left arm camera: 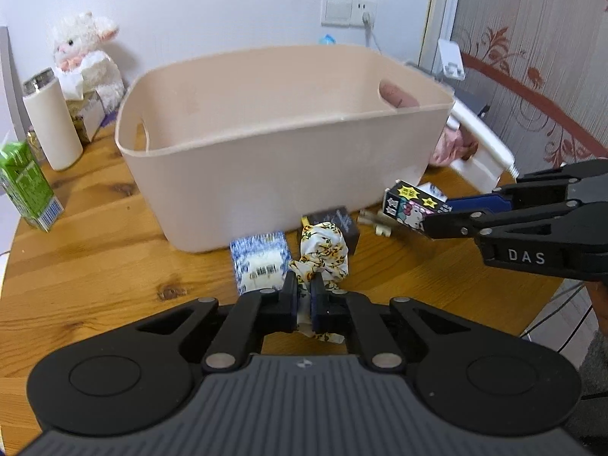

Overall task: Organize objects
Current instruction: 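Close the left tool on the floral cloth while the right tool grasps the black star box, then lift both held items and carry them over the beige basket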

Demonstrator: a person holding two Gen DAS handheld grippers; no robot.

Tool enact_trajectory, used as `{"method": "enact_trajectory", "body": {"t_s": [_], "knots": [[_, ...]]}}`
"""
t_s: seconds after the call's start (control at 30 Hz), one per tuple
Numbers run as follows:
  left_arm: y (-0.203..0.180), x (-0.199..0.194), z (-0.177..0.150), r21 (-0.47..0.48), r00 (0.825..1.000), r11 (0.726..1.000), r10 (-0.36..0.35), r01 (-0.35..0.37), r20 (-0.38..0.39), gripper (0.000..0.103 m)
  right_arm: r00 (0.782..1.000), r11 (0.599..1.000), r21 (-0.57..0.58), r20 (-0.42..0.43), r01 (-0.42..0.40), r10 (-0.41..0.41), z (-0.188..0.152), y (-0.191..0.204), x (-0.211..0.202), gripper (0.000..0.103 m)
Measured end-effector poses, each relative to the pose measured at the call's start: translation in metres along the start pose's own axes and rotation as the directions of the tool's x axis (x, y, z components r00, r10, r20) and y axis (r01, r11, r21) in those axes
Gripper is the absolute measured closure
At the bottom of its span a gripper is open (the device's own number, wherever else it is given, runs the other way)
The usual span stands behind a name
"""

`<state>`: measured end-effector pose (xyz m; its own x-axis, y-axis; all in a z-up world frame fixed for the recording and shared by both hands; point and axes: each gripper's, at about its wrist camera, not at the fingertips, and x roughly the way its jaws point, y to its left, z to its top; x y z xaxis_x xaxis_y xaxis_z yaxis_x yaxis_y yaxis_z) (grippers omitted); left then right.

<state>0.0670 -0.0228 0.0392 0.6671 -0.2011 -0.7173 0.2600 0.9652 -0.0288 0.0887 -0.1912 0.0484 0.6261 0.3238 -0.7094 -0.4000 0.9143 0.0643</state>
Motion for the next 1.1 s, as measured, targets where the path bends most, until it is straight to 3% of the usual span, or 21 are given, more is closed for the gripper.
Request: {"method": "enact_trajectory", "body": {"t_s": [0.4,0.63,0.8,1.1], "knots": [[0.004,-0.049,0.035,-0.009,0.985,1.000,0.013,-0.012,0.171,0.096,0.986,1.000,-0.004,0.167,0.019,-0.018,0.030,-0.008,-0.050,0.081],[0.017,-0.047,0.073,-0.054,0.973,0.998,0.040,-0.029,0.226,0.096,0.969,0.999,0.016,0.246,0.034,-0.037,0.061,-0.021,-0.058,0.081],[0.026,-0.024,0.099,-0.096,0.975,0.994,0.068,-0.048,0.213,0.096,0.967,0.997,0.048,0.247,0.058,-0.068,0.083,-0.032,-0.042,0.081],[0.033,0.042,0.116,-0.125,0.987,0.985,0.129,-0.116,0.098,0.096,0.980,0.992,0.090,0.168,0.089,-0.103,0.098,-0.043,0.009,0.081]]}}
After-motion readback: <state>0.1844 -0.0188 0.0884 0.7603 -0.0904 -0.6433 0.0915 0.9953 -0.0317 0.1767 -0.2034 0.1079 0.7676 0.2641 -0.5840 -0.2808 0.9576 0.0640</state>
